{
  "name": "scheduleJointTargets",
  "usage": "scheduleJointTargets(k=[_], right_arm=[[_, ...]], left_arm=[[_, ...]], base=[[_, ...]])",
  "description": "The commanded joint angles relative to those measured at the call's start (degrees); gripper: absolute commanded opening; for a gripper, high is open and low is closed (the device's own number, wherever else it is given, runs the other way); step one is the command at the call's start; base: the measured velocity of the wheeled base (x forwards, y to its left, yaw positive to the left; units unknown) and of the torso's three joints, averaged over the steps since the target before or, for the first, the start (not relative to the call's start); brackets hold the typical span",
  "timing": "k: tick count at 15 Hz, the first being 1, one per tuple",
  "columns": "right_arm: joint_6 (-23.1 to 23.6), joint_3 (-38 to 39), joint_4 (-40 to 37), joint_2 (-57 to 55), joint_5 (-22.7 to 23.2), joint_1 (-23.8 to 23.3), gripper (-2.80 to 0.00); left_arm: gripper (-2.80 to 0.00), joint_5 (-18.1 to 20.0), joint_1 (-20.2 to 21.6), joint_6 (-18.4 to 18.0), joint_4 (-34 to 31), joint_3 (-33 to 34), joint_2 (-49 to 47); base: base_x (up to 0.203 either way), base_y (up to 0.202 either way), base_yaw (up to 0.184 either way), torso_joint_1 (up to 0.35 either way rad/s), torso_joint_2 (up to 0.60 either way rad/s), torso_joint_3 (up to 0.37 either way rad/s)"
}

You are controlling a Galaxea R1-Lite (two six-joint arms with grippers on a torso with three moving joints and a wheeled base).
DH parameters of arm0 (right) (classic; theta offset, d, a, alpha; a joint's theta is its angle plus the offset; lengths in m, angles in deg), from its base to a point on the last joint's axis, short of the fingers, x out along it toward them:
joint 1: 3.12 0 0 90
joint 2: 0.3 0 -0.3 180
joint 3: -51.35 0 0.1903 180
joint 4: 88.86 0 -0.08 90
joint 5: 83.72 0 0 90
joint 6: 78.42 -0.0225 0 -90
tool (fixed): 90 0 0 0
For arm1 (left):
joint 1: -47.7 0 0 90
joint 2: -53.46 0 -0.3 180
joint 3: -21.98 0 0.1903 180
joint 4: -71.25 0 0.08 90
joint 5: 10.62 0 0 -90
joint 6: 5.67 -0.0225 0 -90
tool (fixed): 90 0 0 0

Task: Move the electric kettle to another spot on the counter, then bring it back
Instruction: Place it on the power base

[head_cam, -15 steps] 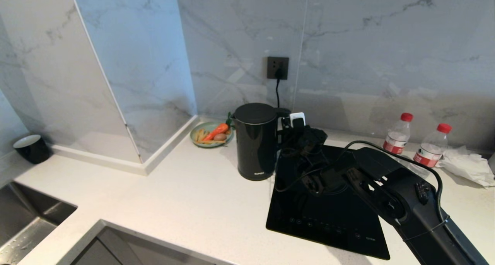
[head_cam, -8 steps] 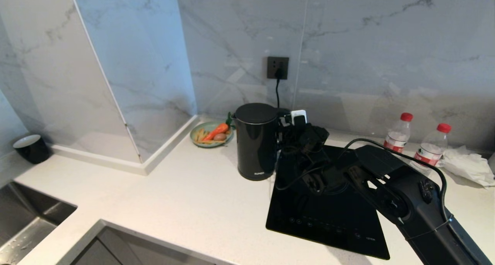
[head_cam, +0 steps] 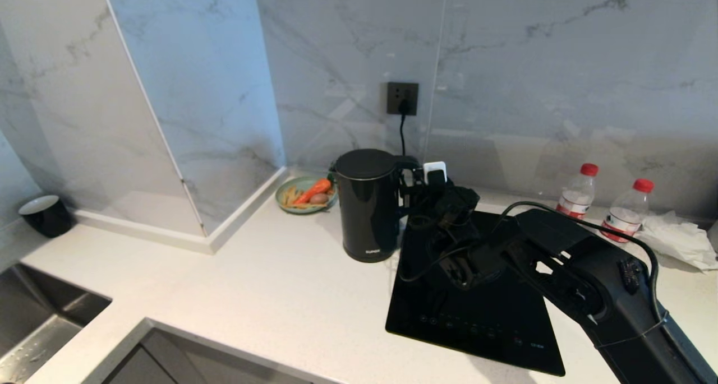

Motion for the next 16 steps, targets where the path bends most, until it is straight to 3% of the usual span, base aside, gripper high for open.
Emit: scheduleJointTargets(k=[1, 16], right_arm=[[0.1, 3.8, 1.4, 1.3, -0.8, 0.2, 0.0], [-0.2, 21.4, 9.7, 6.9, -1.8, 1.1, 0.0]], left_arm=[[-2.8, 0.0, 0.0, 0.0, 0.0, 0.0, 0.0], [-2.8, 0.0, 0.0, 0.0, 0.0, 0.0, 0.0]], base=[[0.0, 0.0, 0.0, 0.0, 0.0, 0.0], [0.0, 0.0, 0.0, 0.0, 0.0, 0.0]])
